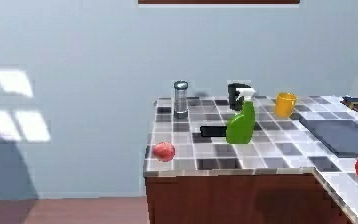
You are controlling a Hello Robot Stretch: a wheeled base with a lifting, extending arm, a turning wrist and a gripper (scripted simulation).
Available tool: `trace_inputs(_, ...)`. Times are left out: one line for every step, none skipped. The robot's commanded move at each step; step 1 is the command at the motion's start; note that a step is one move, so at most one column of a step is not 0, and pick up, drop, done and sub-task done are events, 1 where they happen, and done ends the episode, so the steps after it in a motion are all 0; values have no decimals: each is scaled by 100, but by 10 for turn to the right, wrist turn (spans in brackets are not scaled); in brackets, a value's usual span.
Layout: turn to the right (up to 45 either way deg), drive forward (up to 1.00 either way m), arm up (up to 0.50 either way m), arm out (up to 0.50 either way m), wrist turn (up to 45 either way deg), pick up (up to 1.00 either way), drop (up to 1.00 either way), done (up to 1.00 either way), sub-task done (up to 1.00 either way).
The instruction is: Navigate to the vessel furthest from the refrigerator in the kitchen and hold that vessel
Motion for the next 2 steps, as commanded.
trace_inputs(-450, 0, 0, 0, 0, 0, 0, 0, 0)
trace_inputs(-150, 0, 0, 0, 0, 0, 0, 0, 0)
